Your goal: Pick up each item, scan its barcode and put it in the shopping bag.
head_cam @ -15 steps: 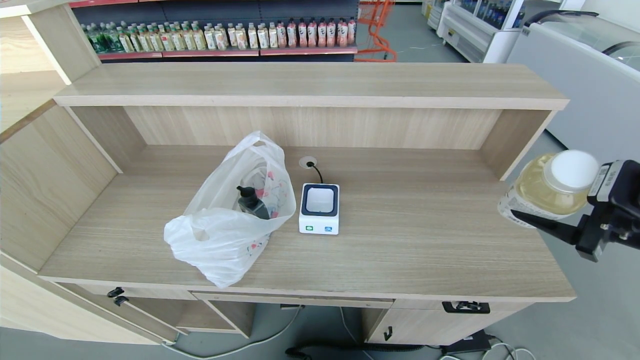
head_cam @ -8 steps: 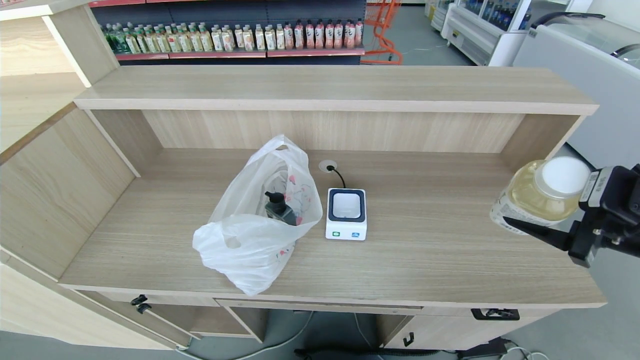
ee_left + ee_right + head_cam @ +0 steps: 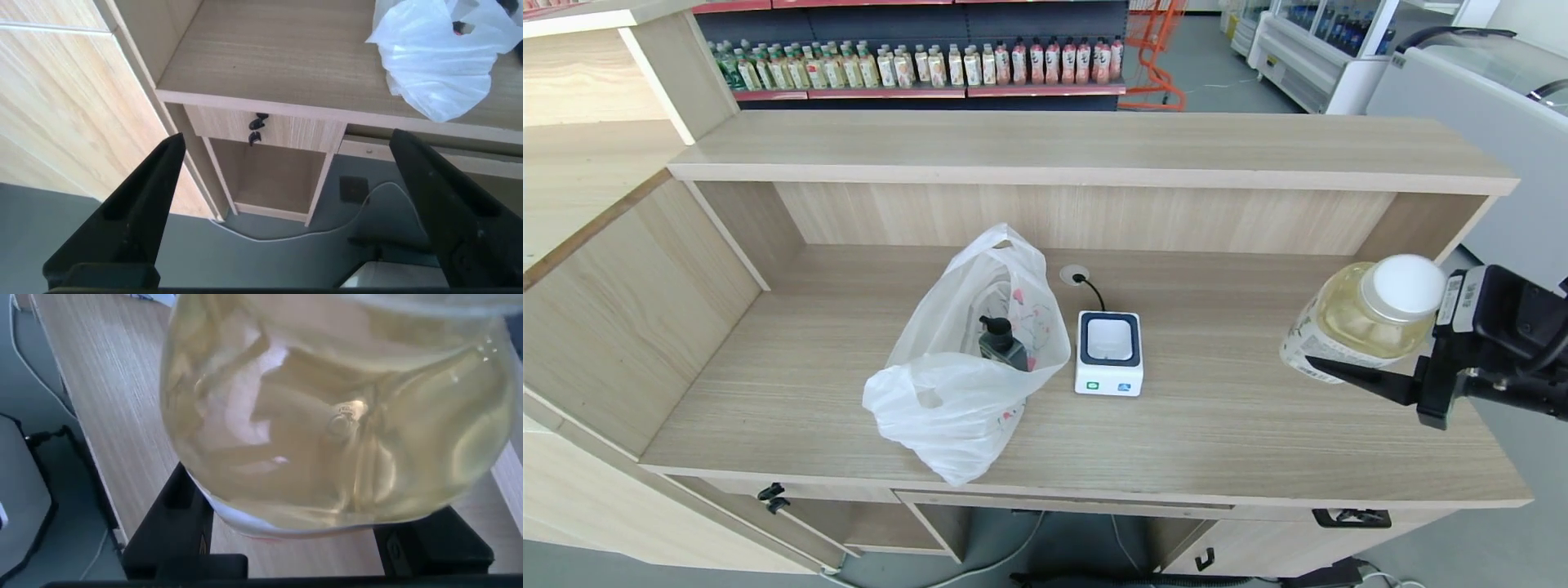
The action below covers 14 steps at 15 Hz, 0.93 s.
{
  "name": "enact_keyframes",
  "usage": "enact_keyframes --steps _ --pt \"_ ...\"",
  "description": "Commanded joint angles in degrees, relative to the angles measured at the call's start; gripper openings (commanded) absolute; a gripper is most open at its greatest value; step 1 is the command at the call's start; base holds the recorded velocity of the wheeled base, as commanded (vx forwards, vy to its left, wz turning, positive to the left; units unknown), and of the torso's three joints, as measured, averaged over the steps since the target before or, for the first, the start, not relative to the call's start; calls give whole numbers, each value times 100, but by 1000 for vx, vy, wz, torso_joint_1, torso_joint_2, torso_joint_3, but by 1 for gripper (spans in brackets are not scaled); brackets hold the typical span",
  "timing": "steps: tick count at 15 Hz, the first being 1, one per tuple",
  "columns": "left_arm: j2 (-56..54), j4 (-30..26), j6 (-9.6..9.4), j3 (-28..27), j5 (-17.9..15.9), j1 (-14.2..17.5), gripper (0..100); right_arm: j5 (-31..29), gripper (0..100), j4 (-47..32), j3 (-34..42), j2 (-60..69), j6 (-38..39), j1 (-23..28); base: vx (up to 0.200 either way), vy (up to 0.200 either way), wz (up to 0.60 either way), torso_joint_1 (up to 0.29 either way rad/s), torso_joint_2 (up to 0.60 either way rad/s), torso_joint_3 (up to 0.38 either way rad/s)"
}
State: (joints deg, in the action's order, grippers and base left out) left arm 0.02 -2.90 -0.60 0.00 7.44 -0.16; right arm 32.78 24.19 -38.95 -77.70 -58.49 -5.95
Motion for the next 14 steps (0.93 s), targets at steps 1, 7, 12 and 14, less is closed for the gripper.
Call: enact_keyframes --steps 1,7,12,14 --pt "6 0 -2 0 3 7 100 62 0 -19 -16 -201 -4 6 200 0 0 7 -2 2" --pt "-2 0 7 0 3 7 100 686 0 -19 -201 -588 -4 -143 100 0 0 6 7 -2" --pt "-2 0 7 0 3 7 100 1125 0 113 -192 -1028 -277 -407 0 0 0 0 0 0" --pt "-2 0 7 0 3 7 100 1292 0 429 -201 -1353 -523 -530 0 0 0 0 0 0"
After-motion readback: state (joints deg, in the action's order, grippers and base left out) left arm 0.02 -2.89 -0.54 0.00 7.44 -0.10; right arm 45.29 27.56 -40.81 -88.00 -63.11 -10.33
